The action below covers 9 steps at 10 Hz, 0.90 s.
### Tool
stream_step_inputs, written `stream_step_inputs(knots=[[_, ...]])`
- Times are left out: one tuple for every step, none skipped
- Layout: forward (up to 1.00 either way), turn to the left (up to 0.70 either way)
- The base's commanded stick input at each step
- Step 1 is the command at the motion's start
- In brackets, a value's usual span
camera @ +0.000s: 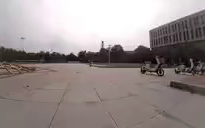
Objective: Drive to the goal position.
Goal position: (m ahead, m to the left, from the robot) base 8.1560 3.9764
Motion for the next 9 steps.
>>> stream_step_inputs(knots=[[1.00,0.00],[1.00,0.00],[1.00,0.00],[1.00,0.00],[1.00,0.00],[1.00,0.00],[1.00,0.00],[1.00,0.00],[1.00,0.00]])
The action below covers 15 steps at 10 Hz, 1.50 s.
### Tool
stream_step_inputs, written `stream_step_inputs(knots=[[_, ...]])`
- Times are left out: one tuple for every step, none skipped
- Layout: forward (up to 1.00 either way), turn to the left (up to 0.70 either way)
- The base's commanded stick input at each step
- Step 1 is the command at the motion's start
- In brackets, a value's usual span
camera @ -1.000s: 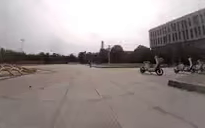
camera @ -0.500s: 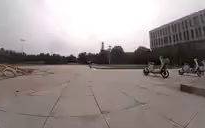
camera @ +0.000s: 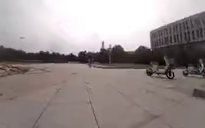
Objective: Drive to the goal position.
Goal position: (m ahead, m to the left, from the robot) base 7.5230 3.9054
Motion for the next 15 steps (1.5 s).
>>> stream_step_inputs(knots=[[1.00,0.00],[1.00,0.00],[1.00,0.00],[1.00,0.00],[1.00,0.00],[1.00,-0.15],[1.00,-0.40],[1.00,-0.40],[1.00,-0.40],[1.00,-0.40],[1.00,-0.35],[1.00,0.00],[1.00,0.00],[1.00,0.00],[1.00,0.00]])
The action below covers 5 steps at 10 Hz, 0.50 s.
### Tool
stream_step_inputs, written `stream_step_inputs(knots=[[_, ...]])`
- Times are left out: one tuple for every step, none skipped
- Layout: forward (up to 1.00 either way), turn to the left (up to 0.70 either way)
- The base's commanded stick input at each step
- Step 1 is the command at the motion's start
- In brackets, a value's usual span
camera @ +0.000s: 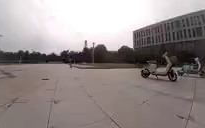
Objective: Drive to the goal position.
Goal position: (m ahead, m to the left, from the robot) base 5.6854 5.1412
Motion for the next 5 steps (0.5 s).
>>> stream_step_inputs(knots=[[1.00,0.00],[1.00,0.00],[1.00,0.00],[1.00,0.00],[1.00,0.00]])
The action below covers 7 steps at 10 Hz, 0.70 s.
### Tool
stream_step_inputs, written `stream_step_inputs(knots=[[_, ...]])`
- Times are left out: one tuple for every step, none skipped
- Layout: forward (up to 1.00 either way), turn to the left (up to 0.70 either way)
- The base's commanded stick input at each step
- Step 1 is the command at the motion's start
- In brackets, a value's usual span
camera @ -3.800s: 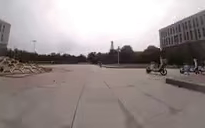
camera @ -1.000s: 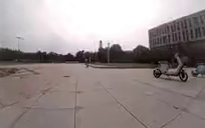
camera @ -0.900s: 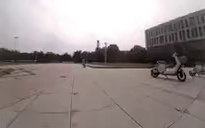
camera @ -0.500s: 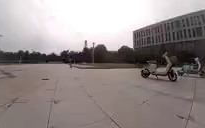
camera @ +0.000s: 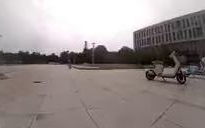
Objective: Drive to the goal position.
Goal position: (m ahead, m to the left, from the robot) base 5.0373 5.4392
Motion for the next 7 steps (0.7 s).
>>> stream_step_inputs(knots=[[1.00,0.00],[1.00,0.00],[1.00,0.00],[1.00,0.00],[1.00,-0.18],[1.00,-0.01],[1.00,0.00]])
